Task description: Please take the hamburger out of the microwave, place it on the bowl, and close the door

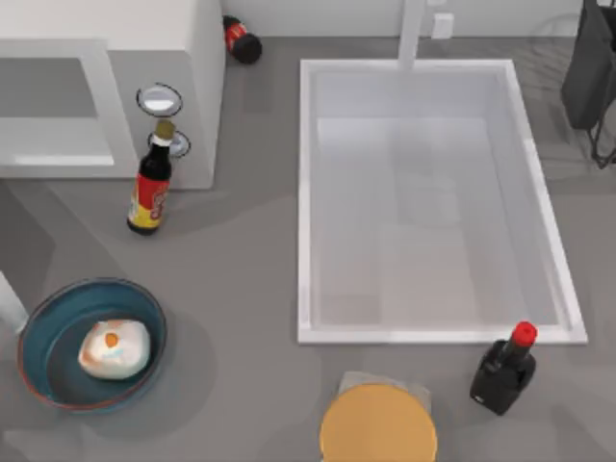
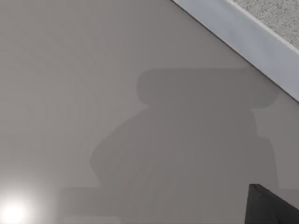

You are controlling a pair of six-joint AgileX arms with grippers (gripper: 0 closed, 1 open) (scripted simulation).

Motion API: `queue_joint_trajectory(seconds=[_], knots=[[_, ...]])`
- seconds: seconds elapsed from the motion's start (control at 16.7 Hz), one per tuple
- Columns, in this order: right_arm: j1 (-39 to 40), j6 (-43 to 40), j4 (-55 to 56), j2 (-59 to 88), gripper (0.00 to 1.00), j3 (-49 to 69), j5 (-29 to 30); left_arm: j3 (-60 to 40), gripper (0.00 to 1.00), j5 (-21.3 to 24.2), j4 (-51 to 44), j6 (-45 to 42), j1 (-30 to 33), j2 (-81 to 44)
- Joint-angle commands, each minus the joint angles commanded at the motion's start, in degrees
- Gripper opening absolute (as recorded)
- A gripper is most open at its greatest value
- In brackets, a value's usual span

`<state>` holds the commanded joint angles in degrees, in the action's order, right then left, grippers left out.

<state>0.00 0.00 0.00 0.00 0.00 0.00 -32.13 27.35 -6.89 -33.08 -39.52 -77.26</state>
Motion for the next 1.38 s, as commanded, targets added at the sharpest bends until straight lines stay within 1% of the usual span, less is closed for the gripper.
queue_joint_trajectory(seconds=[0.24,0.36,0.6,0.72,0.9,1.2,1.38], knots=[[0.0,0.0,0.0,0.0,1.00,0.0,0.0,4.8,0.00,-3.1,1.3,6.1,5.5,4.9],[0.0,0.0,0.0,0.0,1.00,0.0,0.0,5.4,0.00,-3.6,1.4,7.2,6.4,5.3],[0.0,0.0,0.0,0.0,1.00,0.0,0.0,5.3,0.00,-3.6,1.3,7.3,6.3,5.1],[0.0,0.0,0.0,0.0,1.00,0.0,0.0,5.8,0.00,-5.1,1.4,9.0,8.4,6.0],[0.0,0.0,0.0,0.0,1.00,0.0,0.0,7.5,0.00,-9.8,1.7,14.3,15.4,8.7],[0.0,0.0,0.0,0.0,1.00,0.0,0.0,11.1,0.00,-19.6,2.2,25.3,30.7,14.5],[0.0,0.0,0.0,0.0,1.00,0.0,0.0,12.4,0.00,-23.1,2.5,29.3,35.2,16.7]])
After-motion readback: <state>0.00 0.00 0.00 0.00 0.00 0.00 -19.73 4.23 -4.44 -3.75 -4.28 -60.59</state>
